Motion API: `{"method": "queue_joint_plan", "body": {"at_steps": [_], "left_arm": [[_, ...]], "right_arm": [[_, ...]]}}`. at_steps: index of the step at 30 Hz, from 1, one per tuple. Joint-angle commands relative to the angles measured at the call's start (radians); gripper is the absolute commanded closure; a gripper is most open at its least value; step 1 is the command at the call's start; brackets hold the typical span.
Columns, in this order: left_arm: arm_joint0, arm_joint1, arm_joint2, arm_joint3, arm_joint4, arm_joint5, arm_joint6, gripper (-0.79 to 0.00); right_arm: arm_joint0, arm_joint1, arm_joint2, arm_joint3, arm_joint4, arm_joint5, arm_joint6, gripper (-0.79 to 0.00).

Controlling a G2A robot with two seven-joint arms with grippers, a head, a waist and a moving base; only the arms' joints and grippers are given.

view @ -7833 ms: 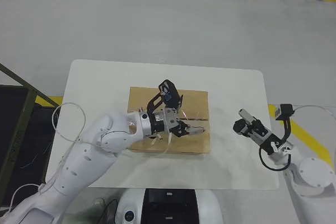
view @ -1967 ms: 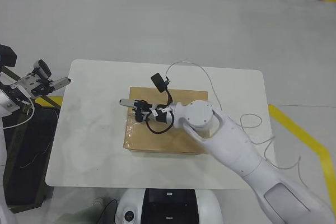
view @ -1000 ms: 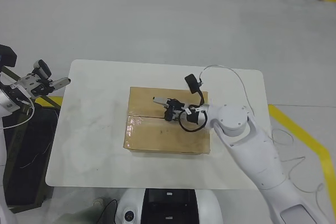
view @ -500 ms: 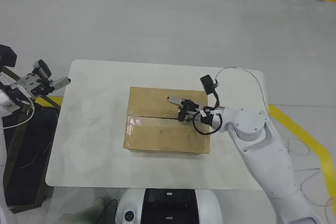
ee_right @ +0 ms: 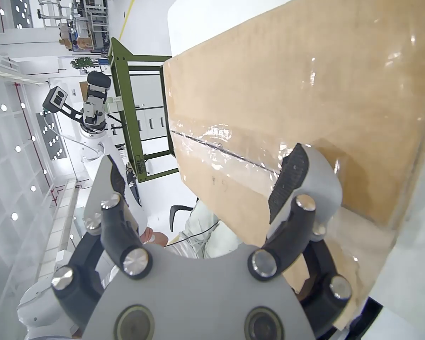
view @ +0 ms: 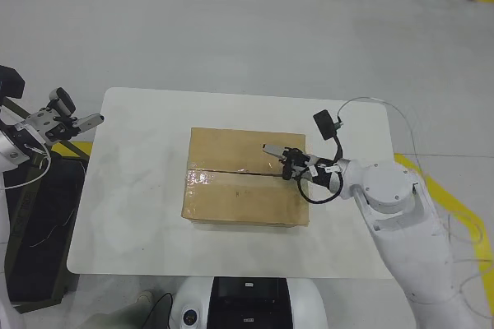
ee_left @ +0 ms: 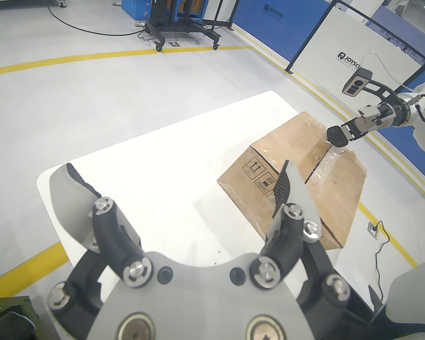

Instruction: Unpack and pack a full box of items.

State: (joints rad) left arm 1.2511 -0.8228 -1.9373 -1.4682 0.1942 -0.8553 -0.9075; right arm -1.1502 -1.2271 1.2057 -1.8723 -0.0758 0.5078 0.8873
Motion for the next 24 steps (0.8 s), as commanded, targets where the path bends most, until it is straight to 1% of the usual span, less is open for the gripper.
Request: {"method": "queue_joint_plan", "body": {"at_steps": [1, 7, 17, 24], "left_arm": [[0.0, 0.0, 0.0, 0.0, 0.0, 0.0, 0.0, -0.785], [0.0, 0.0, 0.0, 0.0, 0.0, 0.0, 0.0, -0.785], [0.0, 0.0, 0.0, 0.0, 0.0, 0.0, 0.0, -0.785], [0.0, 0.0, 0.0, 0.0, 0.0, 0.0, 0.0, -0.785]], "right_arm": [[-0.006, 0.005, 0.007, -0.009, -0.014, 0.009, 0.008, -0.785], [-0.025, 0.02, 0.037, -0.036, -0.062, 0.034, 0.027, -0.785], [-0.074, 0.047, 0.141, -0.093, -0.114, 0.064, 0.03, -0.785], [-0.1, 0.057, 0.188, -0.145, -0.104, 0.063, 0.01, -0.785]]}}
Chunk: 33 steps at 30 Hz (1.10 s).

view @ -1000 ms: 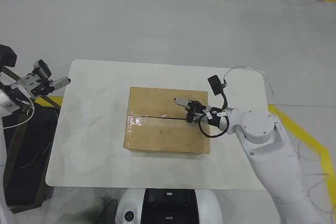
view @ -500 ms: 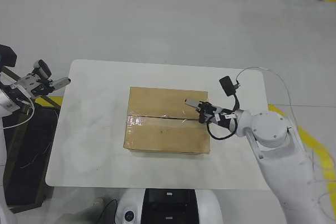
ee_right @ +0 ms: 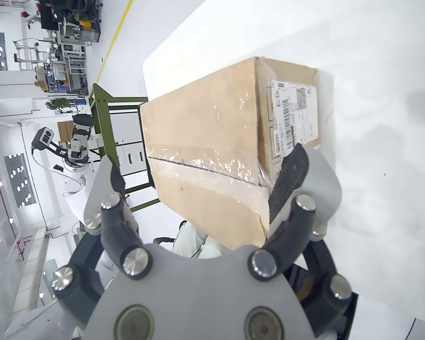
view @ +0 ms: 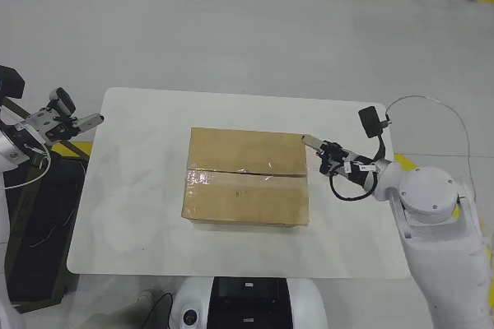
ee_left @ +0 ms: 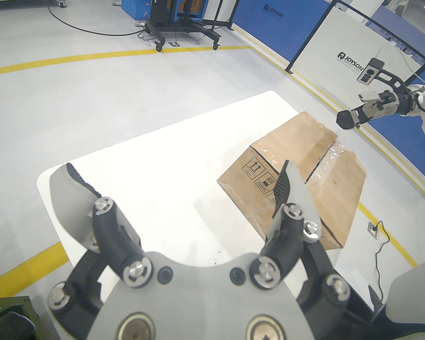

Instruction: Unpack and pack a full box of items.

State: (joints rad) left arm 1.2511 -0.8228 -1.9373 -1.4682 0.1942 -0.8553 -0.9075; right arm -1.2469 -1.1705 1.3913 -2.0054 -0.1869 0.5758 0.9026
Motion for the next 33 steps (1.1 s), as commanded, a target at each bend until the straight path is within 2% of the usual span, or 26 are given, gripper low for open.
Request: {"method": "queue_joint_plan", "body": {"at_steps": [1, 5, 15, 33], "left_arm": [[0.0, 0.0, 0.0, 0.0, 0.0, 0.0, 0.0, -0.785], [0.0, 0.0, 0.0, 0.0, 0.0, 0.0, 0.0, -0.785], [0.0, 0.0, 0.0, 0.0, 0.0, 0.0, 0.0, -0.785], [0.0, 0.0, 0.0, 0.0, 0.0, 0.0, 0.0, -0.785]], "right_arm": [[-0.005, 0.0, -0.002, -0.02, 0.018, -0.012, -0.007, -0.785], [0.013, -0.006, -0.053, -0.013, 0.069, -0.042, -0.028, -0.785], [0.12, -0.039, -0.241, 0.11, 0.194, -0.11, -0.109, -0.785], [0.202, -0.074, -0.413, 0.211, 0.269, -0.158, -0.162, -0.785]]}}
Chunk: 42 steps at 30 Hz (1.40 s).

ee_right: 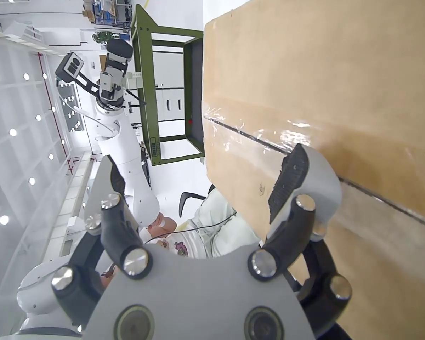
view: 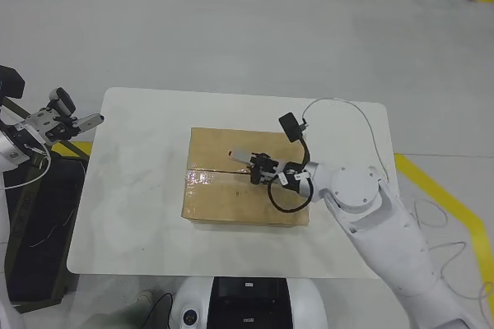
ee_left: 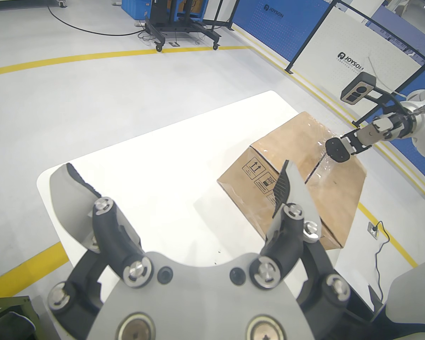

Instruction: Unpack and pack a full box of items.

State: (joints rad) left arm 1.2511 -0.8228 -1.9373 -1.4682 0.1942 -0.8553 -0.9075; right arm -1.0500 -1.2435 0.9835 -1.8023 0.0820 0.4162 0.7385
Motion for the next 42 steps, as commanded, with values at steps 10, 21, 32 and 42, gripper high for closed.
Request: {"method": "queue_joint_plan", "body": {"at_steps": [10, 21, 32, 42], "left_arm": [[0.0, 0.0, 0.0, 0.0, 0.0, 0.0, 0.0, -0.785], [0.0, 0.0, 0.0, 0.0, 0.0, 0.0, 0.0, -0.785], [0.0, 0.0, 0.0, 0.0, 0.0, 0.0, 0.0, -0.785], [0.0, 0.0, 0.0, 0.0, 0.0, 0.0, 0.0, -0.785]], "right_arm": [[0.013, 0.003, 0.001, 0.04, -0.01, 0.027, 0.022, -0.785], [-0.029, 0.025, 0.068, 0.015, -0.042, 0.054, 0.048, -0.785], [-0.101, 0.052, 0.151, -0.031, -0.082, 0.055, 0.063, -0.785], [-0.168, 0.074, 0.239, -0.077, -0.097, 0.052, 0.056, -0.785]]}}
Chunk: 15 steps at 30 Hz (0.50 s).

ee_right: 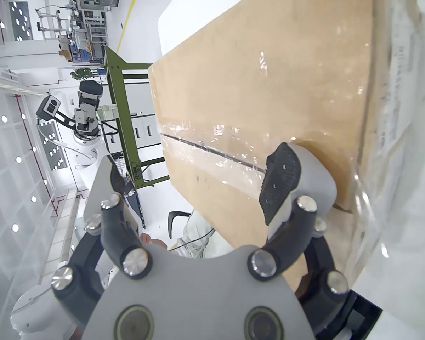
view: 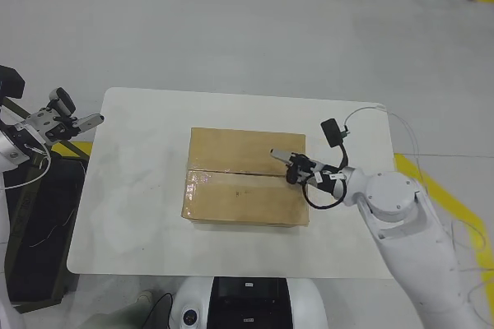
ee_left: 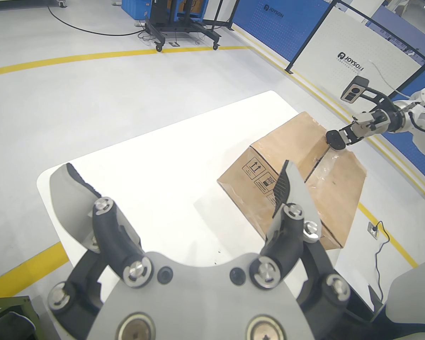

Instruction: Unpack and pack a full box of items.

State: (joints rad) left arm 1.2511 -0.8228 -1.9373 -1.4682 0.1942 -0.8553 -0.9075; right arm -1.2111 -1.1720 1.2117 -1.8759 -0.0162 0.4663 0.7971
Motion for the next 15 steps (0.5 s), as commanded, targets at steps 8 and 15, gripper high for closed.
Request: {"method": "queue_joint_plan", "body": {"at_steps": [8, 15], "left_arm": [[0.0, 0.0, 0.0, 0.0, 0.0, 0.0, 0.0, -0.785], [0.0, 0.0, 0.0, 0.0, 0.0, 0.0, 0.0, -0.785]], "right_arm": [[-0.049, 0.016, 0.07, -0.024, -0.005, 0.004, -0.007, -0.785], [-0.083, 0.025, 0.108, -0.044, 0.001, 0.0, -0.016, -0.785]]}}
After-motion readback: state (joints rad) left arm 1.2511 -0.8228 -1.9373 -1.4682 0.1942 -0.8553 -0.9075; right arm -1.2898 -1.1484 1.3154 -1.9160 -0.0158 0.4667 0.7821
